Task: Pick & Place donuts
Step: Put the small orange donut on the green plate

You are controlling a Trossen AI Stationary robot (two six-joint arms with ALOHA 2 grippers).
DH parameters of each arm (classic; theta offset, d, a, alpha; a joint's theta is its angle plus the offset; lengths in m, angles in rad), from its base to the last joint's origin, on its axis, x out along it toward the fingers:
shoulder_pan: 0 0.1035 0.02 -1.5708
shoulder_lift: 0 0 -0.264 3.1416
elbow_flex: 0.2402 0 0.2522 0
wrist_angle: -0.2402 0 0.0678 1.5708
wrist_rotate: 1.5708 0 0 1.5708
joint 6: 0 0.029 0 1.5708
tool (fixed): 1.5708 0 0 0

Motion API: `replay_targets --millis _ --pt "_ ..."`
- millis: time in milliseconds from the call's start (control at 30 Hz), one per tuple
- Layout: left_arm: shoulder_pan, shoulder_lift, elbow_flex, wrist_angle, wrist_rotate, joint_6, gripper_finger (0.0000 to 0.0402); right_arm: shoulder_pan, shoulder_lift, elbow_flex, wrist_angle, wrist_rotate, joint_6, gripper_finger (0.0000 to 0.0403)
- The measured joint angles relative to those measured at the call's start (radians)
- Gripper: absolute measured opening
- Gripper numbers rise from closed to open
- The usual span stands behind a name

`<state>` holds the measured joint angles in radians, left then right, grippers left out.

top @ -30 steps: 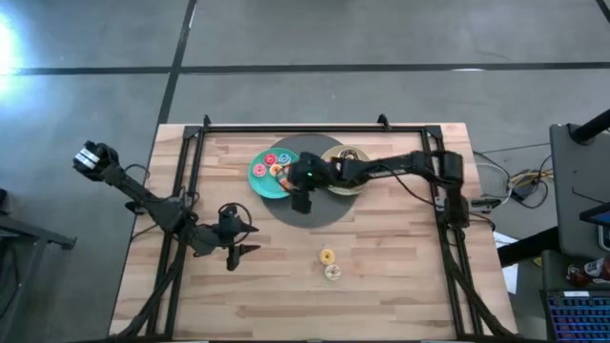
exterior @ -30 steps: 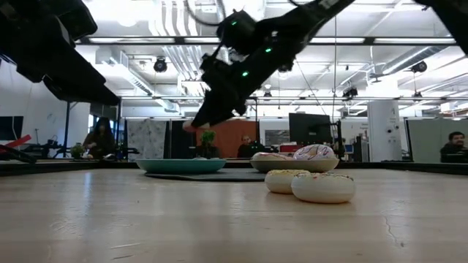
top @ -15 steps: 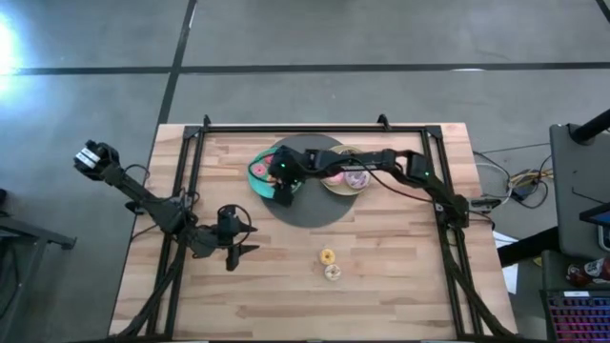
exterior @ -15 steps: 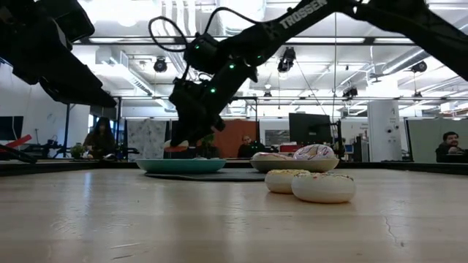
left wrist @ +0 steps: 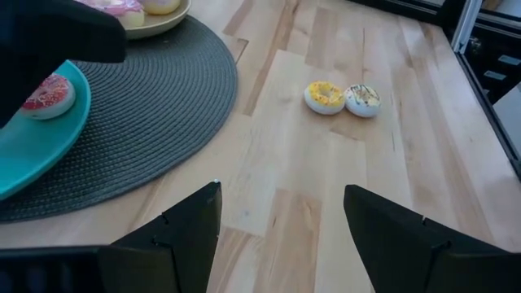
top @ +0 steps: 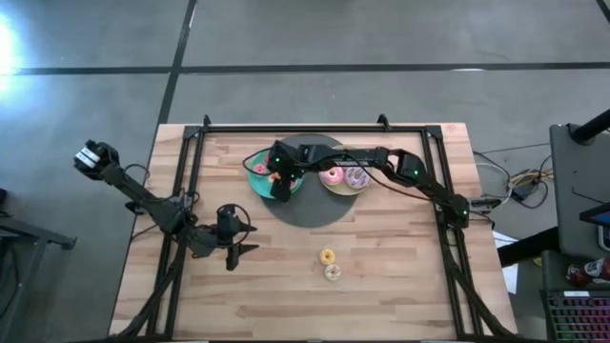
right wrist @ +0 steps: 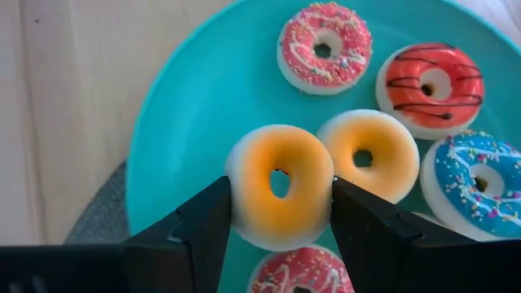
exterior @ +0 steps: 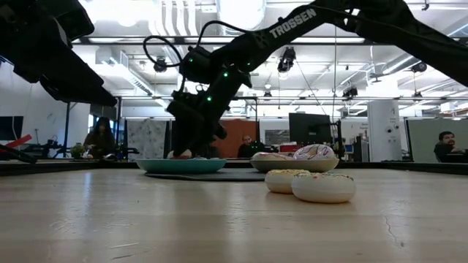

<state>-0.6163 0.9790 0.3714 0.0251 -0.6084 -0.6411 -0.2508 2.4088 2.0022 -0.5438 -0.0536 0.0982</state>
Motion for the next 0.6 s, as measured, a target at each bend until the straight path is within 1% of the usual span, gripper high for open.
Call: replay_targets --millis 133,467,600 --pt "0.0 -0.002 0.0 0.001 -0.006 0.003 0.0234 -0.007 0.0 -0.002 0.004 0.0 -0.001 0.0197" --pt "0.0 -0.003 0.0 0.001 -0.007 0.002 0.0234 -0.012 0.0 0.007 0.003 0.001 -0.024 0.0253" --pt "0.0 -0.003 0.0 0.001 -0.007 0.0 0.0234 -0.012 0.0 0.019 0.004 0.001 -0.031 0.0268"
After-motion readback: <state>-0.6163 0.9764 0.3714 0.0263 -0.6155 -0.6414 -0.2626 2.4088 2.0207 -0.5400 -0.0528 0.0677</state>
